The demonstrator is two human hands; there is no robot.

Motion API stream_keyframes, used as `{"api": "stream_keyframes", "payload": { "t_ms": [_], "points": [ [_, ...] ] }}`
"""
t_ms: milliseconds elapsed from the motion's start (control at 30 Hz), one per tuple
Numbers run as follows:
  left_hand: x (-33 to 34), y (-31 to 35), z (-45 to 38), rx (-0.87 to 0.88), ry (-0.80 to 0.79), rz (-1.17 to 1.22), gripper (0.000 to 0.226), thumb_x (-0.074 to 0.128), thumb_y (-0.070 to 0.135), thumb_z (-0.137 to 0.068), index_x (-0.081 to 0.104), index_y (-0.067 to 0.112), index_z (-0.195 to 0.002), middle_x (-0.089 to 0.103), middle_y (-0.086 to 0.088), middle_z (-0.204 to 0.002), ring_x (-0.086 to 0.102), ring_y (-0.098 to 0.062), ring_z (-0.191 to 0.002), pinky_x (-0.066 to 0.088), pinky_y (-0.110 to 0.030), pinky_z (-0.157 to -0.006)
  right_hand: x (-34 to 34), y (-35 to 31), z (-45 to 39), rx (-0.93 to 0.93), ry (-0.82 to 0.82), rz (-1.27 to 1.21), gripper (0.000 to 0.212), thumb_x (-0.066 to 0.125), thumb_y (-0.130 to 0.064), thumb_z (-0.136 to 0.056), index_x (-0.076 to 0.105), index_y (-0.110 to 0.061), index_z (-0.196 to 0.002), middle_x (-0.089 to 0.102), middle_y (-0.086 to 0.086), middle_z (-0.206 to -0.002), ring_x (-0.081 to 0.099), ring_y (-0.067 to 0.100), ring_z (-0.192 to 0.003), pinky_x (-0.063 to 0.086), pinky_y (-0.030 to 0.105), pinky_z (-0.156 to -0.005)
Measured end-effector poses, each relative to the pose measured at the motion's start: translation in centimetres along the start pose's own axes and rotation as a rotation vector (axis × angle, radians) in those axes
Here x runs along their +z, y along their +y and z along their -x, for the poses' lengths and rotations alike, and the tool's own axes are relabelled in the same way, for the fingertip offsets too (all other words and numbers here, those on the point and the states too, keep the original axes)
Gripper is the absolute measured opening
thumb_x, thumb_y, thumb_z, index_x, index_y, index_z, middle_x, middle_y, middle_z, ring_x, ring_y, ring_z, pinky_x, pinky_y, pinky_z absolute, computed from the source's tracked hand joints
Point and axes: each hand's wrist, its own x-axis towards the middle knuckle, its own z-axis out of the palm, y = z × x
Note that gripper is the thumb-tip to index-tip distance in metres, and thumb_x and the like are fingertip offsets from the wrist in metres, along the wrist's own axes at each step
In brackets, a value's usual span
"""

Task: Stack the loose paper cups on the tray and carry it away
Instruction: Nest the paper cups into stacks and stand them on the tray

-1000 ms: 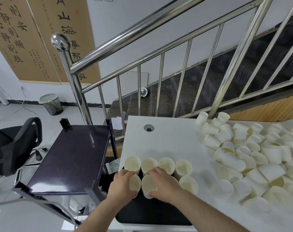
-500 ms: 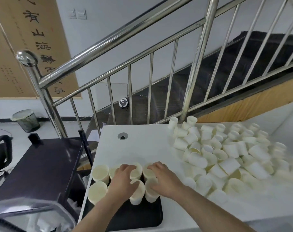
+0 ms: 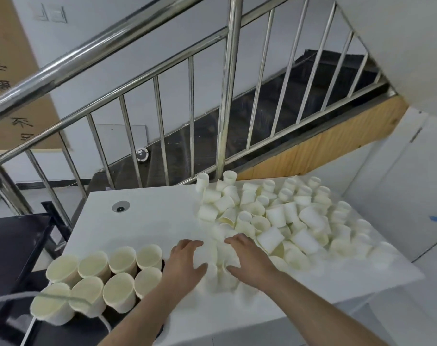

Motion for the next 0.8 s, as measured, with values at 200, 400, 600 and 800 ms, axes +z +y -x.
{"api": "stream_keyframes", "payload": {
  "t_ms": [200,400,600,800],
  "points": [
    [2.7,2.6,-2.0,-0.002,-0.036,0.006,0.053,0.063,0.033,-0.084,0.046,0.027,-0.134,0.042,0.009,-0.134,0.040,-0.013,-0.126,0.038,-0.026,-0.101,-1.5,4.8,0.1,0.067,0.000,-0.003,0.064,0.063,-0.034,-0.088,0.033,-0.025,-0.145,0.032,-0.005,-0.143,0.038,0.016,-0.129,0.044,0.030,-0.096],
    [4.1,3.1,-6.8,-0.036,-0.055,0.028,0.053,0.063,0.033,-0.084,0.046,0.029,-0.134,0.041,0.010,-0.135,0.042,-0.012,-0.125,0.042,-0.031,-0.100,-2.2,7.9,-3.3,0.113,-0.036,-0.024,0.065,0.061,-0.034,-0.090,0.031,-0.027,-0.146,0.030,-0.007,-0.146,0.038,0.015,-0.129,0.042,0.029,-0.097],
    [5.1,1.7,-12.9,-0.087,-0.068,0.058,0.052,0.063,0.033,-0.085,0.046,0.027,-0.134,0.043,0.007,-0.136,0.044,-0.014,-0.125,0.043,-0.032,-0.100,-2.1,9.9,-8.9,0.145,-0.081,-0.016,0.063,0.062,-0.033,-0.088,0.034,-0.026,-0.144,0.031,-0.007,-0.144,0.040,0.015,-0.127,0.044,0.030,-0.097],
    [5.6,-1.1,-18.8,-0.190,-0.087,0.064,0.050,0.061,0.033,-0.087,0.046,0.025,-0.134,0.043,0.004,-0.136,0.045,-0.016,-0.124,0.044,-0.030,-0.095,-1.7,10.5,-15.3,0.151,-0.126,-0.037,0.059,0.059,-0.031,-0.089,0.036,-0.025,-0.144,0.033,-0.008,-0.143,0.040,0.013,-0.125,0.044,0.027,-0.094]
  ]
}}
